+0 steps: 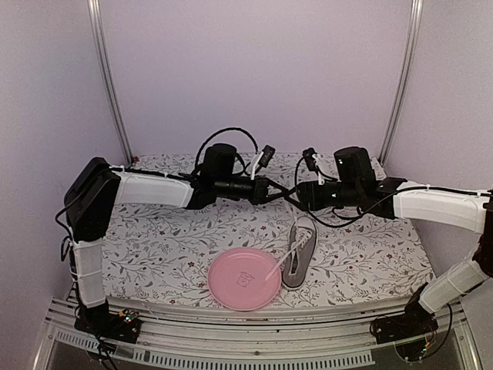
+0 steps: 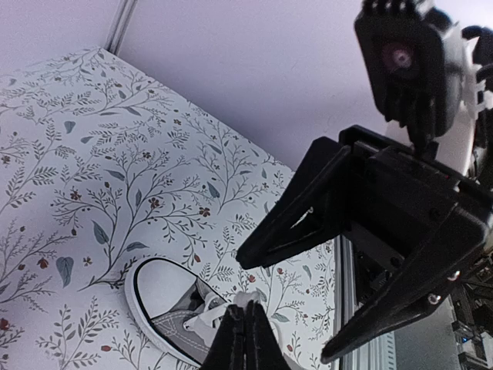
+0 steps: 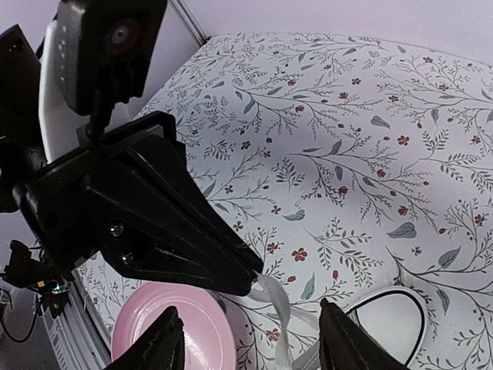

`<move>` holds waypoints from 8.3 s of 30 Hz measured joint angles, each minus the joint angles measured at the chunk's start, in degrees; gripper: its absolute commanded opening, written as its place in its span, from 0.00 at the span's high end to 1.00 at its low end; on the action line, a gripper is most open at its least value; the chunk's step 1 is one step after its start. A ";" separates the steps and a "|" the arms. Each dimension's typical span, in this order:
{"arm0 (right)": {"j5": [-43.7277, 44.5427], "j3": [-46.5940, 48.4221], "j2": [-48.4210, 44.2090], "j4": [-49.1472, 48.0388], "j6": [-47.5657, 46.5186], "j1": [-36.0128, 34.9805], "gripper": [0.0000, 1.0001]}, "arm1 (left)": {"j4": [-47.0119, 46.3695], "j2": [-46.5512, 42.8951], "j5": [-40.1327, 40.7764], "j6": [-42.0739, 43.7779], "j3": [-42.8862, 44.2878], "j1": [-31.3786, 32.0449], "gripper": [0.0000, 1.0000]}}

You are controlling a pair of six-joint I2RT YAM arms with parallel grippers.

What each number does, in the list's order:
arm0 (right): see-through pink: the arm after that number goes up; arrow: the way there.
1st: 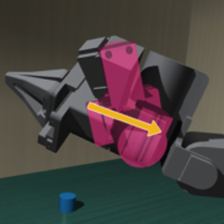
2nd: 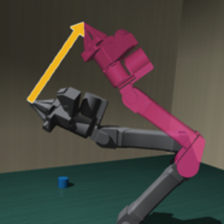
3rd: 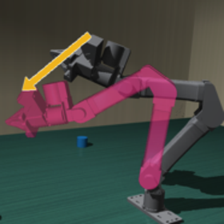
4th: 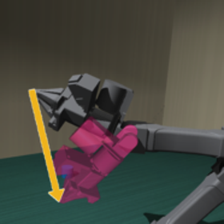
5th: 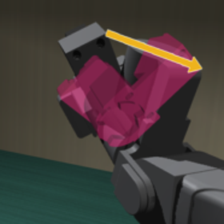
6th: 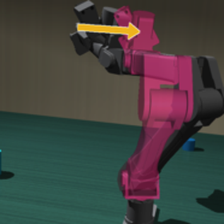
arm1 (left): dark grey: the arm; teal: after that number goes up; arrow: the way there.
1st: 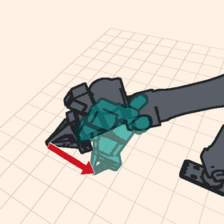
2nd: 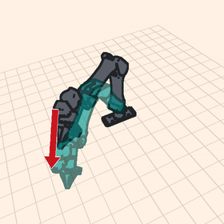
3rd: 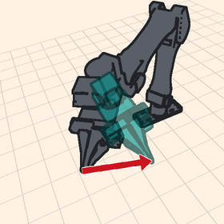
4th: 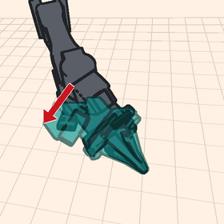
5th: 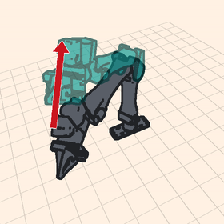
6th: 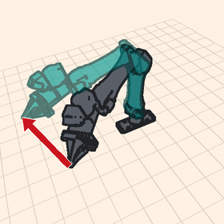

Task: Tie the shoes

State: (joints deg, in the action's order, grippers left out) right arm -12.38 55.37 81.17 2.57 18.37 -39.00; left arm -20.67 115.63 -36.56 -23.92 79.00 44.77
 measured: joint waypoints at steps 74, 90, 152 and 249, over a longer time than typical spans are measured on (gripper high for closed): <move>3.74 -3.30 2.14 -1.77 4.24 1.22 0.98 | 6.38 -0.66 23.74 11.72 -12.41 15.47 0.64; 3.74 -3.30 2.14 -1.75 4.66 1.22 0.98 | 2.67 -3.23 20.70 8.04 -18.67 15.61 0.41; 21.70 -12.92 -12.55 16.98 18.58 1.29 0.98 | 11.61 -17.59 43.04 2.56 -25.22 11.47 1.00; -0.55 -6.88 0.11 -1.51 12.11 4.94 0.33 | -11.15 -0.02 19.45 5.99 -18.53 12.24 1.00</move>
State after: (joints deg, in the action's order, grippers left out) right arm -12.93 48.49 81.28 1.06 30.48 -34.06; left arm -31.81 115.61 -17.10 -17.93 60.47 57.01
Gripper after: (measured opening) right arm 0.737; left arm 0.004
